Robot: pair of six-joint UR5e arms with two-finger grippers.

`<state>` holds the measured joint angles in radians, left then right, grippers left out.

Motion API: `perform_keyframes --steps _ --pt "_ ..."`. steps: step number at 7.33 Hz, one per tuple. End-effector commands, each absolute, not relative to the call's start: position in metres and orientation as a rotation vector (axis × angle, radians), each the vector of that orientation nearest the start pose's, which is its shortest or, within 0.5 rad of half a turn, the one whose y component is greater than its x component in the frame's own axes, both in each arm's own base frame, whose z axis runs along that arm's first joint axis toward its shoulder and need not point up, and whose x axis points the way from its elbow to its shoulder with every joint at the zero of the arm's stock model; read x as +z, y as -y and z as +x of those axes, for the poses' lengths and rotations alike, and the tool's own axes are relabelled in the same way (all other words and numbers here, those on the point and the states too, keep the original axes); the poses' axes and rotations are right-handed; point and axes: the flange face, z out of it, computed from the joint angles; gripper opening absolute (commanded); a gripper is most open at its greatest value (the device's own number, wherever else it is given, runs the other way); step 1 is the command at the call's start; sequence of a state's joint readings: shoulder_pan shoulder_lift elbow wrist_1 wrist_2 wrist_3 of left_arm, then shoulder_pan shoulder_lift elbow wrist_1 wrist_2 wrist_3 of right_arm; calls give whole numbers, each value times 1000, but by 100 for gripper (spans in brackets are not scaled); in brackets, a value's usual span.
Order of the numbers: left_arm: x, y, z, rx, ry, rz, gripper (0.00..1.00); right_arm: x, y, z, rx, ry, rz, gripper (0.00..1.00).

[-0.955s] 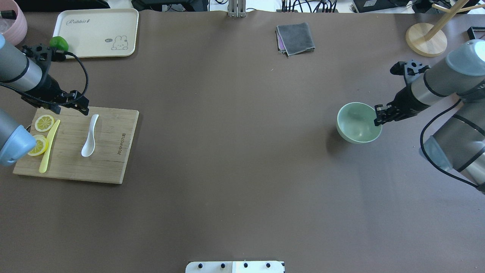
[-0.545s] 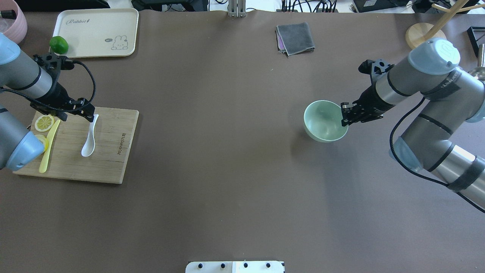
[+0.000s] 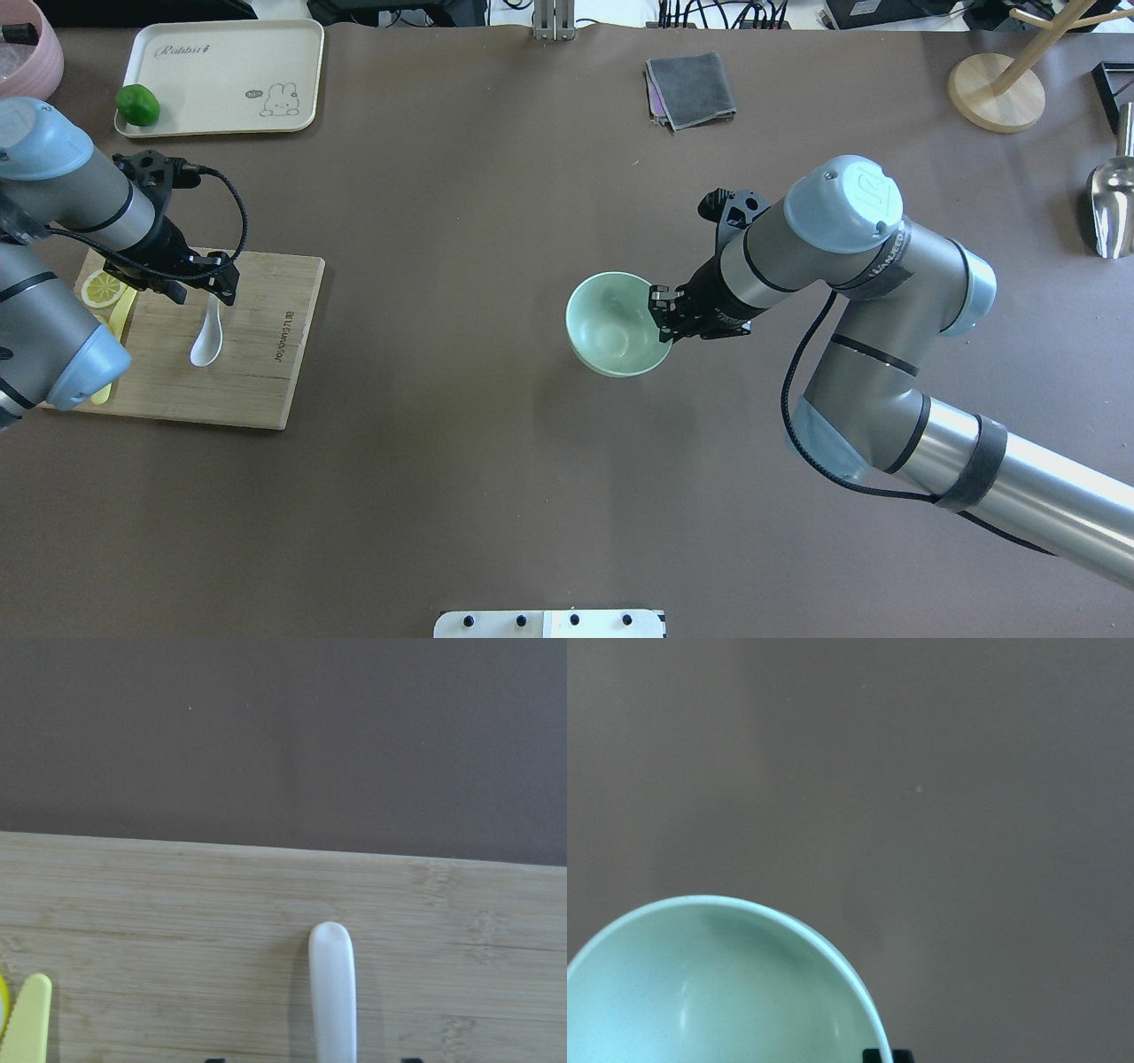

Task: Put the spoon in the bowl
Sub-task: 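Grasp and lift the spoon with left gripper while right drags bowl toward board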

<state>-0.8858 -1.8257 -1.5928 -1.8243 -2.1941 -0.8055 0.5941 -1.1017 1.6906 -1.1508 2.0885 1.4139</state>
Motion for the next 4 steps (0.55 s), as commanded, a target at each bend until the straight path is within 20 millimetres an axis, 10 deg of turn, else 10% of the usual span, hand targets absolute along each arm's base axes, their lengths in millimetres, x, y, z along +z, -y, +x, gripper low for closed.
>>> perform_keyframes --steps 1,2,4 --pt "486 524 342 59 -791 -45 46 262 405 -523 149 1098 -65 0" --pt "485 527 344 60 -792 -46 0 259 404 -524 148 1101 -63 0" --pt "442 531 348 77 -840 0 0 256 399 -533 141 1101 -58 11"
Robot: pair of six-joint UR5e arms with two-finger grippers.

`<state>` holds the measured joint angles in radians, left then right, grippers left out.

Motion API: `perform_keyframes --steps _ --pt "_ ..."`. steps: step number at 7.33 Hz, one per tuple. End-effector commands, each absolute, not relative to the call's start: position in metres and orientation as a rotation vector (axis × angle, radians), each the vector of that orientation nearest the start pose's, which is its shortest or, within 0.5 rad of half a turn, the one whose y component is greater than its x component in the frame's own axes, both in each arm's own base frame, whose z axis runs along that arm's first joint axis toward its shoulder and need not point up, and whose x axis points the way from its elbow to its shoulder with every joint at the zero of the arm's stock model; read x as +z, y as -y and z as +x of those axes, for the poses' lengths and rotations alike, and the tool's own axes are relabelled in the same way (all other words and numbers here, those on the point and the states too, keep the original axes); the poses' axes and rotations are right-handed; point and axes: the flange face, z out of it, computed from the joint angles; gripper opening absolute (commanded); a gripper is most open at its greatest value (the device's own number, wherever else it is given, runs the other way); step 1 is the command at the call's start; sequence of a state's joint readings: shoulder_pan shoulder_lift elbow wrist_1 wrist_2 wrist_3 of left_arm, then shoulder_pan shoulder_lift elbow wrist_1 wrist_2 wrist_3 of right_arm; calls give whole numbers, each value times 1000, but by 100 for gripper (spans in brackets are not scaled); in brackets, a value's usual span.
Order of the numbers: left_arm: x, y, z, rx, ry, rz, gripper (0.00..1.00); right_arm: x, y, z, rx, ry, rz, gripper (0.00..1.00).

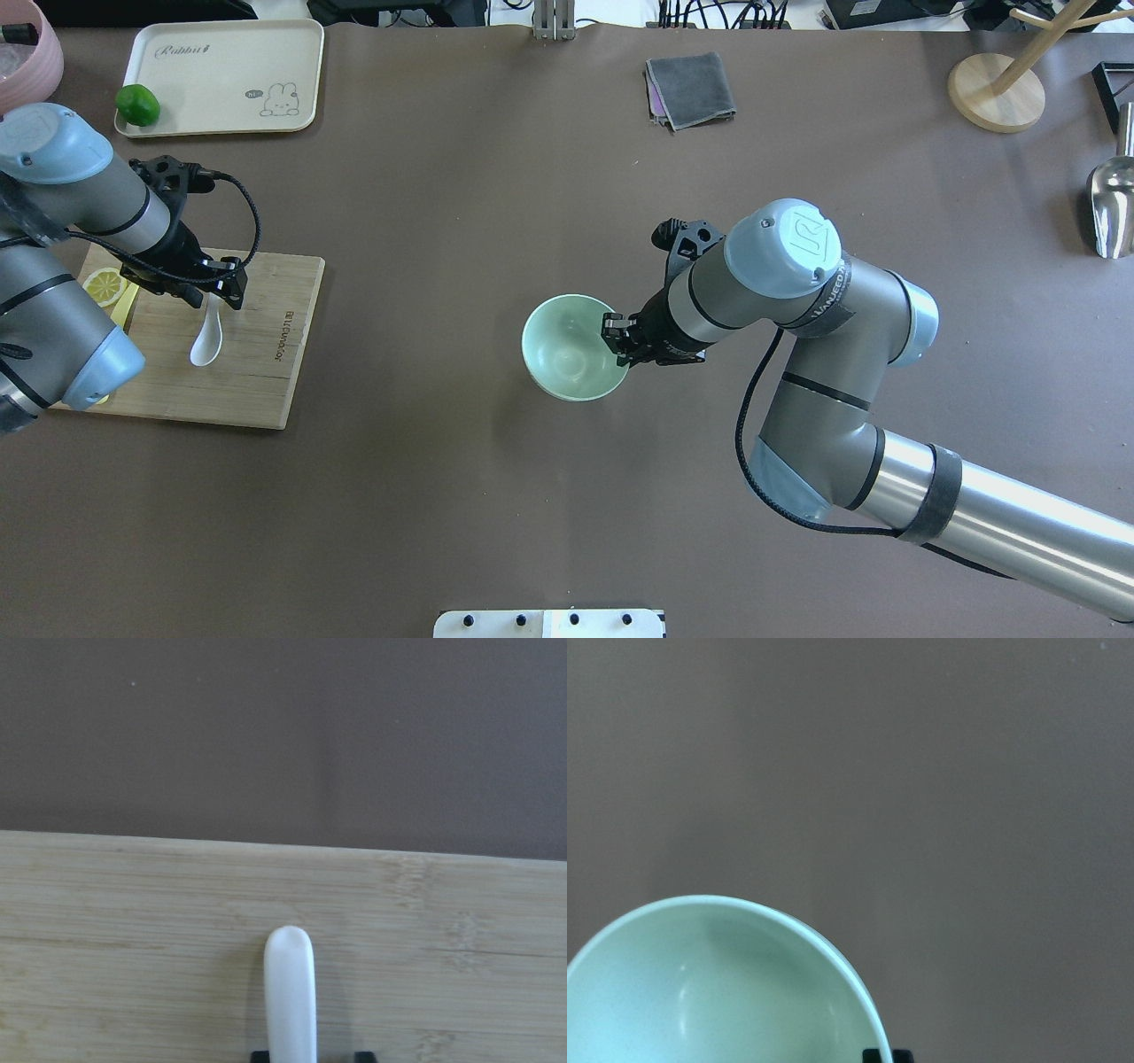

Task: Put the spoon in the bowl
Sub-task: 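Grasp and lift the spoon with left gripper while right drags bowl toward board, then carry spoon over the bowl with left gripper while right gripper releases and withdraws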

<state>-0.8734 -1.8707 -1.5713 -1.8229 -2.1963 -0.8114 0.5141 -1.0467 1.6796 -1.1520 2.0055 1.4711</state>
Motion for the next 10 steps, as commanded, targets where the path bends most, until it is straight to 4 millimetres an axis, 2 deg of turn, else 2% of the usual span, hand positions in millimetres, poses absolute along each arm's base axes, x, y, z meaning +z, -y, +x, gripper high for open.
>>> perform_keyframes --steps 1,2,3,4,5,6,7,8,9,10 --pt "400 532 349 64 -882 29 0 256 396 -535 142 1100 -41 99" --pt "349 528 367 2 -940 19 0 256 401 -527 142 1104 -32 100" --pt "298 511 410 -28 -995 -24 0 263 418 -511 159 1100 -38 100" --pt "256 497 442 -59 -1036 -58 0 280 436 -477 176 1098 -63 100" --pt "223 482 468 -79 -1062 -75 0 296 448 -435 135 1106 -52 100" --pt "187 464 505 -123 -1075 -76 0 321 456 -393 99 1096 -33 100" --pt "162 460 533 -147 -1077 -70 0 342 467 -366 82 1082 -25 100" --pt "138 460 551 -172 -1089 -90 0 357 468 -357 67 1066 -16 100" --pt "144 466 556 -192 -1072 -45 97 358 470 -350 71 1068 -8 100" --pt "183 464 549 -162 -1055 -1 98 359 471 -345 78 1067 -6 100"
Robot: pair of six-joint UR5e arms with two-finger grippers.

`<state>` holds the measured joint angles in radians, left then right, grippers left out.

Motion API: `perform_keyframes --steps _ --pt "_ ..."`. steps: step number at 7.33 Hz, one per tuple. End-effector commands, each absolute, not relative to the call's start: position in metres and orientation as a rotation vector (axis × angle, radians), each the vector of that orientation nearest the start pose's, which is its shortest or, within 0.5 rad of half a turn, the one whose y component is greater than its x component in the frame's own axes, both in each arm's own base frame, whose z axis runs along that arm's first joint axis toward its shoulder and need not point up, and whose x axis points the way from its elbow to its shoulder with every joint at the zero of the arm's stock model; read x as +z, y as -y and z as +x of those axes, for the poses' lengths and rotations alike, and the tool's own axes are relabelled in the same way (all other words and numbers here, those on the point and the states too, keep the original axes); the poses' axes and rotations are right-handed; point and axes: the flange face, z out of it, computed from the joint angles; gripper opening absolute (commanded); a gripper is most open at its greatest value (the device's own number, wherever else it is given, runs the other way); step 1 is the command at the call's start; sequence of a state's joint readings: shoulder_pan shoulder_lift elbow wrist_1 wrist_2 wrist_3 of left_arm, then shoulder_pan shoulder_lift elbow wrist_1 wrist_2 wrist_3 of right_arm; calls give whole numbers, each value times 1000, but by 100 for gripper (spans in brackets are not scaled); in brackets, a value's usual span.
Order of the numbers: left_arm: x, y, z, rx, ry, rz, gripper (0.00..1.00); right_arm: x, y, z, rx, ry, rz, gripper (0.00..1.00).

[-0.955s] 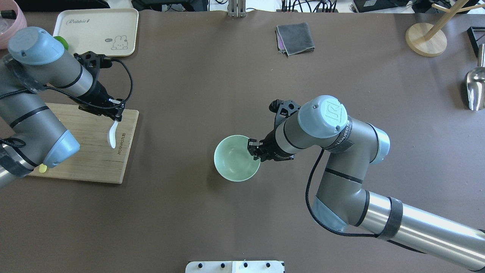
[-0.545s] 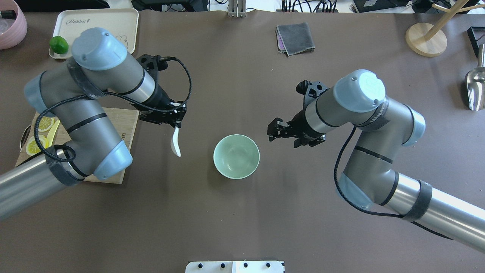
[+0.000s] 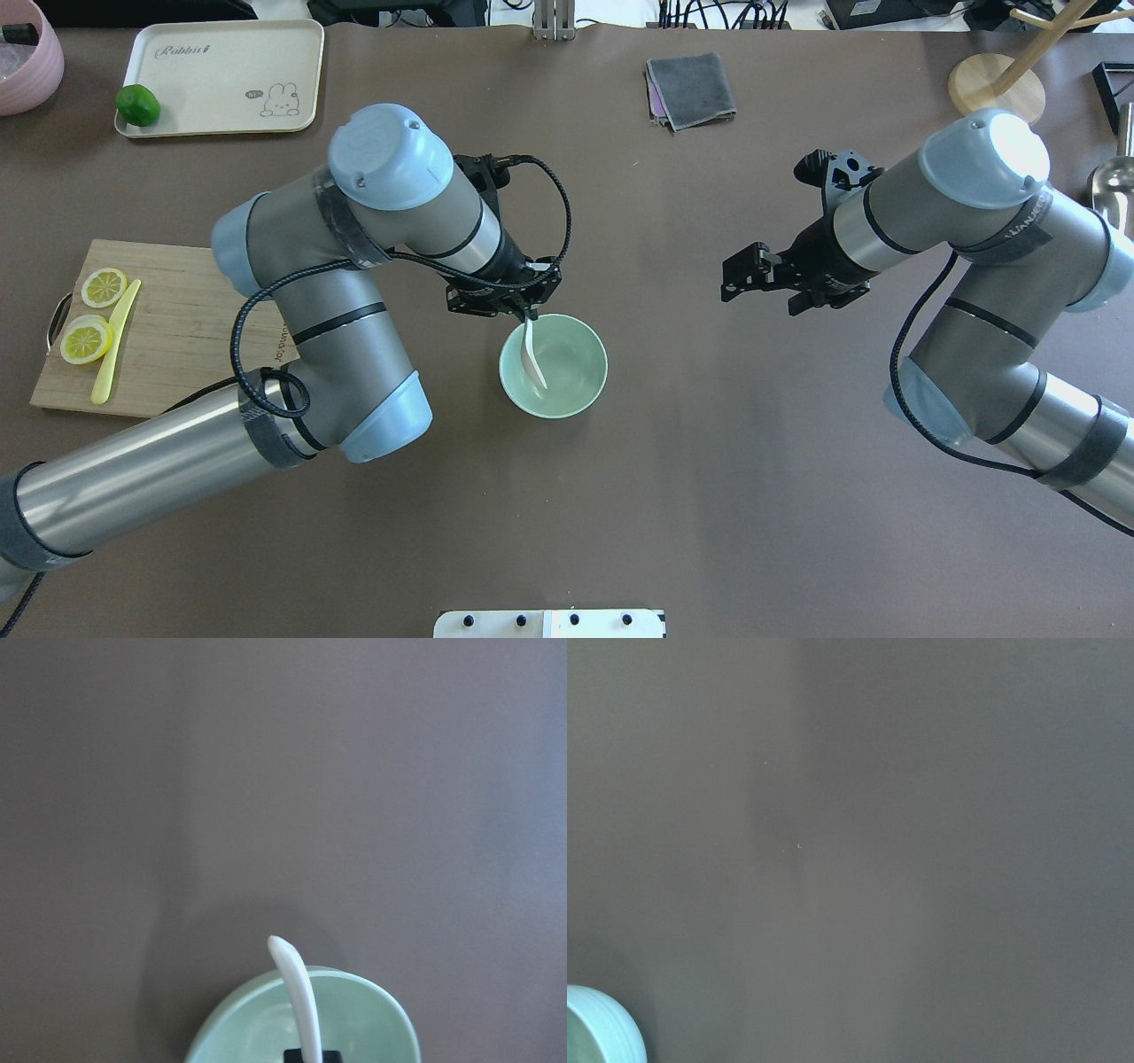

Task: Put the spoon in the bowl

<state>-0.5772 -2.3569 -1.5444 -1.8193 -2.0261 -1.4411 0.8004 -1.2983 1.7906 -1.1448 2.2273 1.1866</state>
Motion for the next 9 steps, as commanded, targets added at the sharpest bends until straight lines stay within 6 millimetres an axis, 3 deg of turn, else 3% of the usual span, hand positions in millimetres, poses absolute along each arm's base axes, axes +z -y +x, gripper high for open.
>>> perform_keyframes --steps 1,3,4,5,7,8,9 --pt "205 464 536 -108 -1048 31 98 363 476 -336 95 1061 -2 100" --pt "276 479 446 -35 -975 86 98 395 487 -299 123 1019 22 100" --pt "298 506 377 45 -925 112 98 428 494 -261 107 976 61 100" --pt "331 508 310 129 -863 151 98 468 498 -212 65 924 106 100" --pt "439 521 141 260 -798 213 98 510 518 -100 -11 833 112 100" --pt "480 525 77 269 -771 235 98 532 518 -48 -63 783 107 100" --pt "512 520 21 278 -737 246 98 543 516 -15 -90 760 94 100"
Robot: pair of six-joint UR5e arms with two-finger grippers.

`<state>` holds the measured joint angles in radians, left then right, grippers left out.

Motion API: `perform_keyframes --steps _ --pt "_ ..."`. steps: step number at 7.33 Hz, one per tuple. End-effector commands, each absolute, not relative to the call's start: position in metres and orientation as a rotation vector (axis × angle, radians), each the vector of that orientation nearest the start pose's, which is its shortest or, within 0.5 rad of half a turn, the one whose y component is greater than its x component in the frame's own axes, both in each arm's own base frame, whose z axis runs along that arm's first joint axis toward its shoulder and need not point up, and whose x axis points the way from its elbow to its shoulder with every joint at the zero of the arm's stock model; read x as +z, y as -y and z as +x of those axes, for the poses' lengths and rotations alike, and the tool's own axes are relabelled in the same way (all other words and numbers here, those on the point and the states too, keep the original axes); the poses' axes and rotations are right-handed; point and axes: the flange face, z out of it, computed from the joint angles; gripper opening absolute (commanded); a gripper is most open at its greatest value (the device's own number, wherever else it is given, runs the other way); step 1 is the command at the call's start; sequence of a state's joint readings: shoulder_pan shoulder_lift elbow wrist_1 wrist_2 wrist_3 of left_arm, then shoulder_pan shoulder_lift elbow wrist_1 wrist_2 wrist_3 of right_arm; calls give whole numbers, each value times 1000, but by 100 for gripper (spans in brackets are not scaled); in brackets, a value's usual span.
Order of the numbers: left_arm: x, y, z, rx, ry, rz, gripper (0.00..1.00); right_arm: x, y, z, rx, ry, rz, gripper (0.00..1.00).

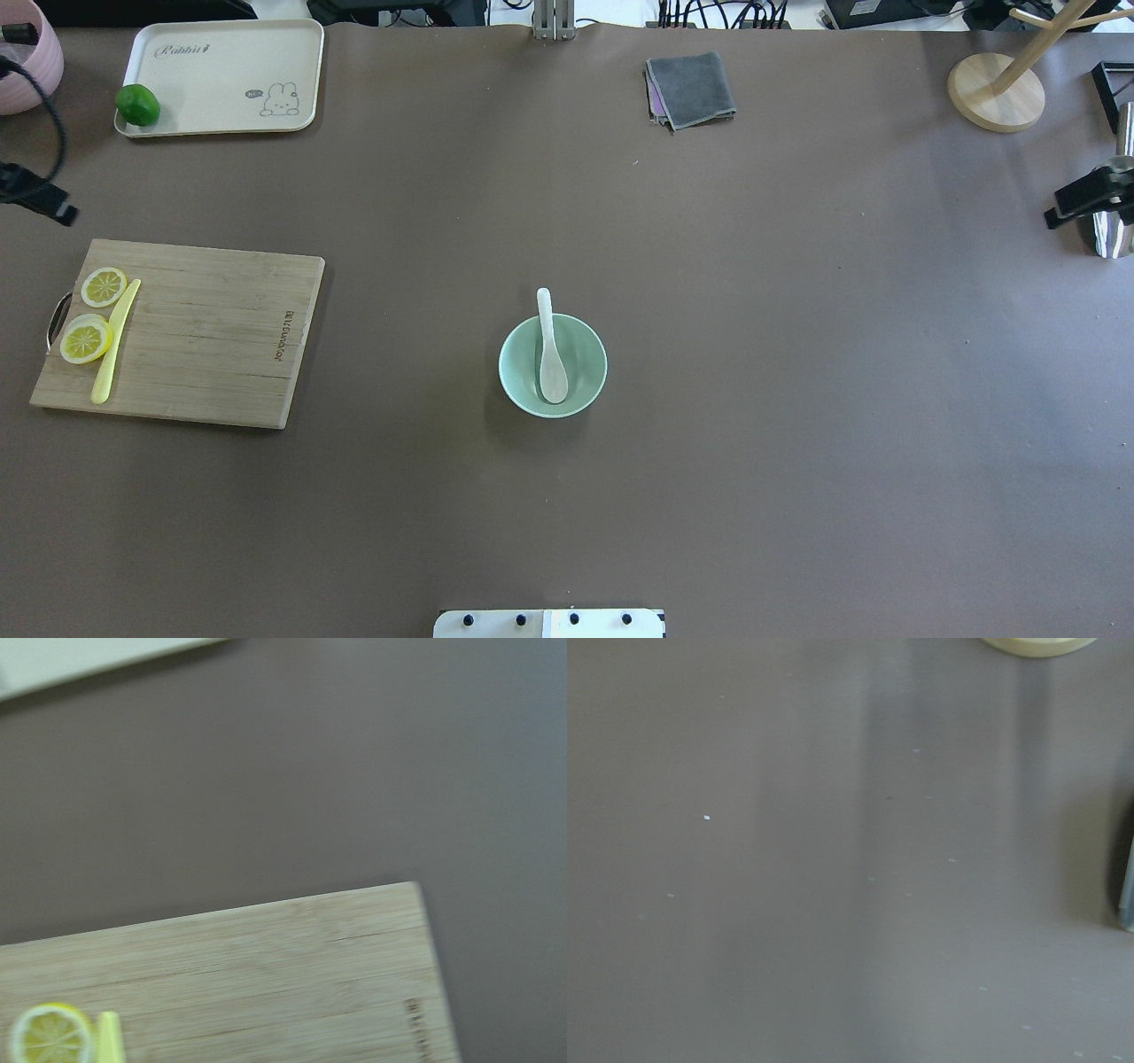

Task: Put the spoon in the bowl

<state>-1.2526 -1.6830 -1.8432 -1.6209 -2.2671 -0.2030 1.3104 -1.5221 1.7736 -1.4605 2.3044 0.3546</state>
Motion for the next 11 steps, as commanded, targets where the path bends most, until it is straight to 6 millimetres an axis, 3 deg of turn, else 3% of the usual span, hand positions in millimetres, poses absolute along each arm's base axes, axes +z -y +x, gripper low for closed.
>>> perform_keyframes --steps 1,2,3,6,11 --pt "534 509 -21 303 -712 252 98 565 500 3 -110 750 84 100" --pt "551 493 -38 337 -701 255 98 570 496 7 -114 748 80 100" --pt "557 471 -40 326 -701 243 98 573 493 7 -113 748 78 100" --pt "570 456 -37 195 -750 168 98 568 495 7 -109 765 79 100" --pt "582 458 -35 215 -754 220 98 572 492 8 -118 763 83 100"
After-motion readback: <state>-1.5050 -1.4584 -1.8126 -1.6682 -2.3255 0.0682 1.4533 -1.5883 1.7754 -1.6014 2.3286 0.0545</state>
